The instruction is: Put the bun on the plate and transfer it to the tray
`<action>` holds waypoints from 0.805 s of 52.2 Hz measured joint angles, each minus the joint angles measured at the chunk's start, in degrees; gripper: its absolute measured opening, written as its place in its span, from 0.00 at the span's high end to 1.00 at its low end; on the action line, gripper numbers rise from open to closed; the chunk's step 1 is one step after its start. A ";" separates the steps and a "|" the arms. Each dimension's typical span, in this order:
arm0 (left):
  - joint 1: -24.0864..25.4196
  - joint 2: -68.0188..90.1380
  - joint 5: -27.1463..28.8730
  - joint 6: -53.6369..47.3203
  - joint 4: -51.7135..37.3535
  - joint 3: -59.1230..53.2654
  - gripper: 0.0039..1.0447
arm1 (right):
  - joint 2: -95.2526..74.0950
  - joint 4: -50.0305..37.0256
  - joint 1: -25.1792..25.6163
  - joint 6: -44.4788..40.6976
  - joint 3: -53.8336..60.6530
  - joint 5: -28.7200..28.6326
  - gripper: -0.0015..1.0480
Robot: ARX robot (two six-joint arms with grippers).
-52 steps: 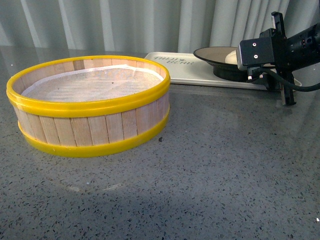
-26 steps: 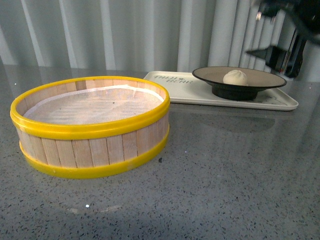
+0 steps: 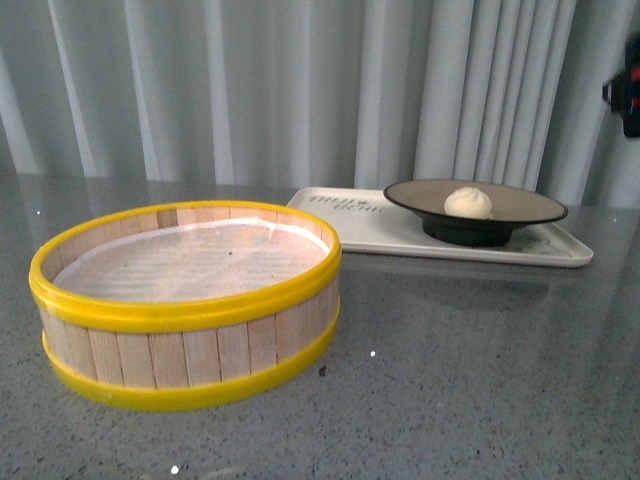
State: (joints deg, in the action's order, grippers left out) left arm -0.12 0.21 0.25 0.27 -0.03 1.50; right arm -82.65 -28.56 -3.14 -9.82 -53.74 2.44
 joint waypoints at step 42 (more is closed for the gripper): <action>0.00 -0.02 -0.15 -0.02 0.00 0.00 0.06 | 31.43 -12.76 3.06 9.11 44.28 -2.34 0.98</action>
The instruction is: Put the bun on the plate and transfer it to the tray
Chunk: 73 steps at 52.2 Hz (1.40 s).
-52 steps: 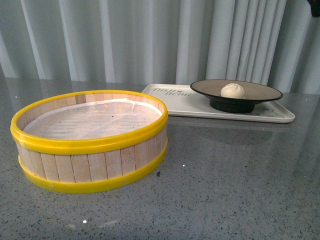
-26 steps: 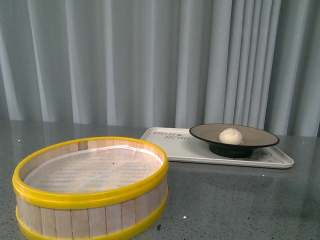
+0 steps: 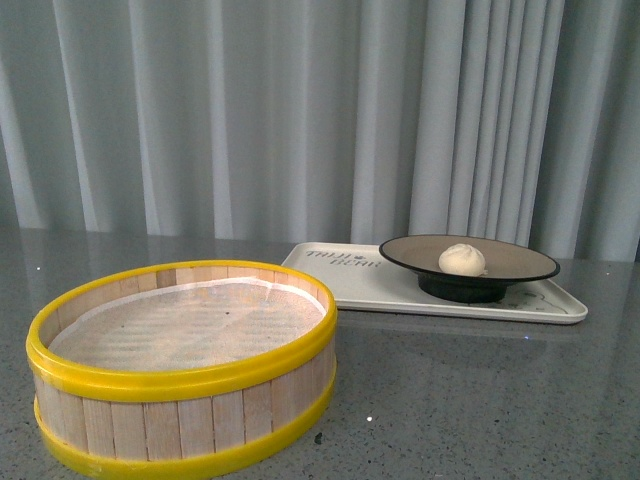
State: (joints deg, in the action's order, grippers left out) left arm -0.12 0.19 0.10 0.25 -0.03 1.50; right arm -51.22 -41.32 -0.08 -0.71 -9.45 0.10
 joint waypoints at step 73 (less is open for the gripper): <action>0.00 0.00 0.00 0.00 0.00 0.00 0.06 | 38.64 28.57 0.00 0.07 9.16 -0.04 0.98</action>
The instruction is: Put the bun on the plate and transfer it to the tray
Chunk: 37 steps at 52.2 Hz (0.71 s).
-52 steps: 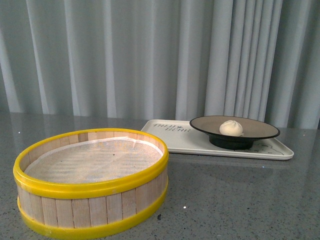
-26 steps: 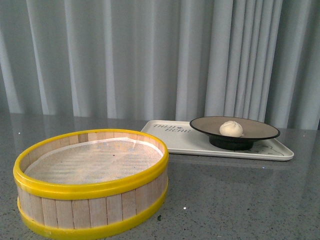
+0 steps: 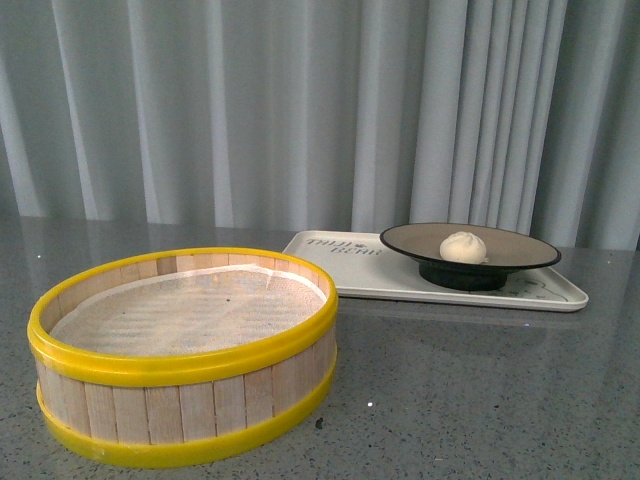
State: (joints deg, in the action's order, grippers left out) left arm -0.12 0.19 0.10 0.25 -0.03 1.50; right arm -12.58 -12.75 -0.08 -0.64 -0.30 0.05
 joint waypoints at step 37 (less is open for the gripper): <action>0.00 0.00 -0.07 0.00 0.00 0.00 0.06 | 12.33 12.72 0.00 0.00 -0.04 -0.11 0.55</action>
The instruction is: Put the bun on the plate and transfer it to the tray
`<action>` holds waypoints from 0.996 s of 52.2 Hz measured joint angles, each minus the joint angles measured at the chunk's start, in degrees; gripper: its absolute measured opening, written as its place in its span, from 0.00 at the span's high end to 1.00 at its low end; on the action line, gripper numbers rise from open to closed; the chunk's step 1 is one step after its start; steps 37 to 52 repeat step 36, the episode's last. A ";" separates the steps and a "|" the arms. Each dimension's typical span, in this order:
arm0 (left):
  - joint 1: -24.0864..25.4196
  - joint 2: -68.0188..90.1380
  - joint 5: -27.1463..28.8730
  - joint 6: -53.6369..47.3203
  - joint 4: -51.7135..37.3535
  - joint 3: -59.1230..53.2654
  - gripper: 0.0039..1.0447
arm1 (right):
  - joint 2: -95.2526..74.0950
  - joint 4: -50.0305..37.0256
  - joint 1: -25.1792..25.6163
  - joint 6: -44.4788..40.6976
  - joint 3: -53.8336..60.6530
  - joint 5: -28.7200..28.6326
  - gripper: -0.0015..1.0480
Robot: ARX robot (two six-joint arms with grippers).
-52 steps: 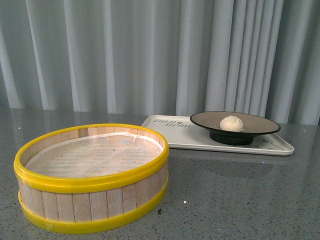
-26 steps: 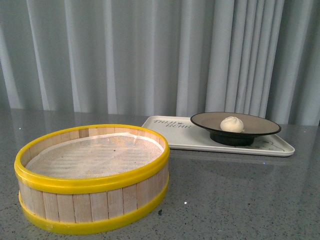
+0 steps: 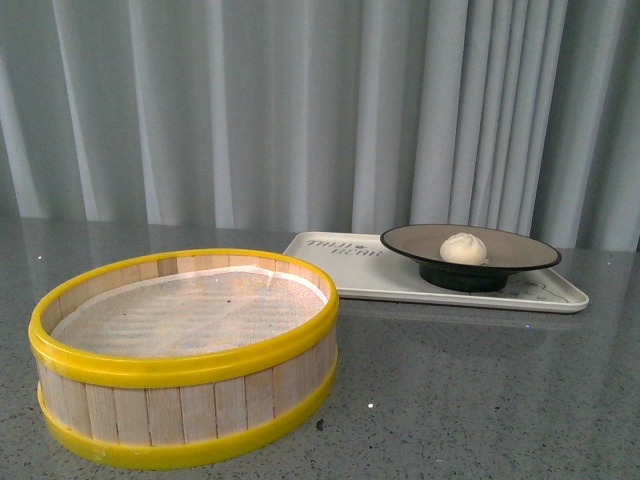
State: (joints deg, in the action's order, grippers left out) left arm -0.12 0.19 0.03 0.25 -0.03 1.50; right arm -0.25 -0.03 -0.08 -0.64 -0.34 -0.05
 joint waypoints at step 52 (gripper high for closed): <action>0.00 0.00 0.02 0.00 0.00 0.00 0.06 | 0.00 0.00 0.00 0.04 0.02 0.00 0.08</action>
